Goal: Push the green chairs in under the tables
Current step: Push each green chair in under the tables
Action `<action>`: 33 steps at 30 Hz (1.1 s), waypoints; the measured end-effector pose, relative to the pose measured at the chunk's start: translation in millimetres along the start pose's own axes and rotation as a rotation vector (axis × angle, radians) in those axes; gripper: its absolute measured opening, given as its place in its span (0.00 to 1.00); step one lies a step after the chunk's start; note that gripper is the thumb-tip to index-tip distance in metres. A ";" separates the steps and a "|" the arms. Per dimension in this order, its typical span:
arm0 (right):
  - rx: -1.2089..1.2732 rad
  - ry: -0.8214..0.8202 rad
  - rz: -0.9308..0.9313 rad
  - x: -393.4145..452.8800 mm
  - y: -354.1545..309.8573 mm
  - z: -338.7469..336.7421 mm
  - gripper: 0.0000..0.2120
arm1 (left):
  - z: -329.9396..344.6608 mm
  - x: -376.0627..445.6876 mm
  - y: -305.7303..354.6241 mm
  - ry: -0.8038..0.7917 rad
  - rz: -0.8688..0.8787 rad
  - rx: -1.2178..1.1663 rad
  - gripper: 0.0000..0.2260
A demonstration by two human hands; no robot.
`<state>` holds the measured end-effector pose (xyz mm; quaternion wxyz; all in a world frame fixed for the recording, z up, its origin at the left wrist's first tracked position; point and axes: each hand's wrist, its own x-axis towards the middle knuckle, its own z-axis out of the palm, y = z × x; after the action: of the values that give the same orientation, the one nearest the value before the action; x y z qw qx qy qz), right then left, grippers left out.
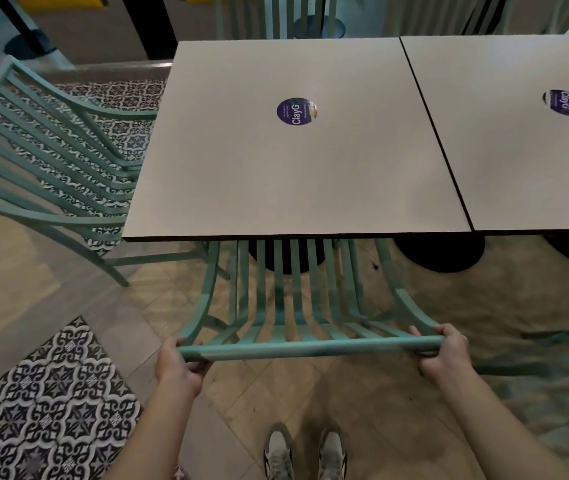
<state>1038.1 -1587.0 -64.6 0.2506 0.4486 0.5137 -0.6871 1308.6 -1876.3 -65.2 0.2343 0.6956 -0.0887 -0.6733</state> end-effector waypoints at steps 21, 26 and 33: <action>-0.020 -0.065 0.012 -12.3 11.2 -3.8 0.15 | -13.2 -1.0 9.4 -0.104 0.017 0.006 0.21; -0.136 -0.077 -0.030 -21.5 10.6 -9.3 0.10 | -24.9 -16.3 -1.8 -0.248 0.057 0.178 0.26; -0.906 0.006 -0.720 -45.6 30.6 -45.3 0.33 | -30.0 -67.2 -34.0 -0.415 0.320 1.006 0.21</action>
<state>1100.5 -1560.8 -42.6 0.1668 0.0954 0.8776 -0.4392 1326.2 -1810.8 -20.6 -0.0493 0.5526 -0.5470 -0.6269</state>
